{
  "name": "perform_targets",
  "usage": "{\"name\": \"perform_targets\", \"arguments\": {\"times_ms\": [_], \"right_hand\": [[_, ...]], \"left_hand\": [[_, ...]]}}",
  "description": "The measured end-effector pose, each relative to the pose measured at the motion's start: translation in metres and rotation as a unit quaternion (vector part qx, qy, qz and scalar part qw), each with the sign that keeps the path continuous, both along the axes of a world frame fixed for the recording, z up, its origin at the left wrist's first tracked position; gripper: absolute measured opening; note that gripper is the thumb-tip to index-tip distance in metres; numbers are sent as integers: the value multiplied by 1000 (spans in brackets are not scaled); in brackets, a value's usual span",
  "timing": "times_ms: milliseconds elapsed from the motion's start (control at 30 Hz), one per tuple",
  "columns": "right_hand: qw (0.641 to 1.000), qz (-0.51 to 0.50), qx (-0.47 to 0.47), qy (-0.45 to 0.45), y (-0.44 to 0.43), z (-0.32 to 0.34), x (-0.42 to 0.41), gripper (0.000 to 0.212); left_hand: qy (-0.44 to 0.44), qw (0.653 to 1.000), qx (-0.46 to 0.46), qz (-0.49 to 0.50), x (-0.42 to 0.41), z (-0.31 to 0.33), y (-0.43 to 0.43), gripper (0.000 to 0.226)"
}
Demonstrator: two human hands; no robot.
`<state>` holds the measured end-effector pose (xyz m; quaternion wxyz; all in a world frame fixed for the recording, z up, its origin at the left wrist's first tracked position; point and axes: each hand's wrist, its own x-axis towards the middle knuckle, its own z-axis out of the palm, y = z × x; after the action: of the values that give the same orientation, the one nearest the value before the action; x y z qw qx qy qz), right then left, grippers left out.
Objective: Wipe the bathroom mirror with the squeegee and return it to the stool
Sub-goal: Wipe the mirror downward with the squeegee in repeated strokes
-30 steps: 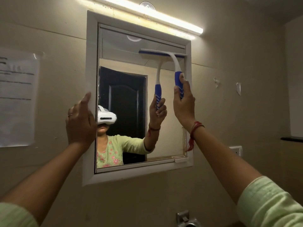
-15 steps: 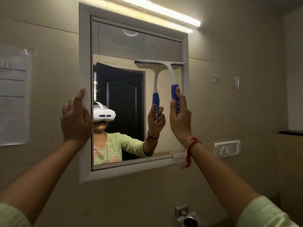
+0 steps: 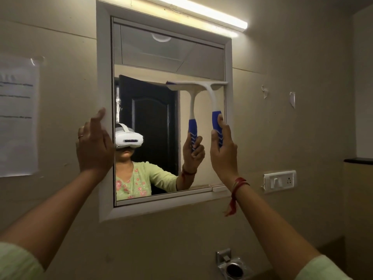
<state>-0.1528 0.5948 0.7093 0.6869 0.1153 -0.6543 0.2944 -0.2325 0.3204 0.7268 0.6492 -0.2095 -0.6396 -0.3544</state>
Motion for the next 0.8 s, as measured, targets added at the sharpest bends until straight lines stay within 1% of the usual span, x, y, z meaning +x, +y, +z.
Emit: {"name": "perform_targets", "arguments": {"times_ms": [100, 167, 400, 467, 633, 700, 800], "right_hand": [[1000, -8, -9, 4, -6, 23, 1, 45], [1000, -8, -12, 3, -7, 23, 1, 46], [999, 24, -5, -35, -4, -56, 4, 45], [999, 21, -4, -33, -3, -52, 6, 46], [1000, 8, -23, -19, -8, -11, 5, 45], [999, 9, -28, -21, -9, -12, 4, 45], [1000, 15, -12, -21, -5, -37, 6, 45]], "left_hand": [[-2, 1000, 3, -1, -1, 0, 0, 41], [-3, 1000, 3, 1, -2, 0, 0, 40], [2, 1000, 1, -3, -3, 0, 0, 38], [4, 1000, 5, -5, -4, 0, -1, 38], [4, 1000, 2, -6, -4, -1, 0, 37], [4, 1000, 3, -6, -4, -1, 0, 37], [10, 1000, 4, -9, -5, -1, -1, 37]]}}
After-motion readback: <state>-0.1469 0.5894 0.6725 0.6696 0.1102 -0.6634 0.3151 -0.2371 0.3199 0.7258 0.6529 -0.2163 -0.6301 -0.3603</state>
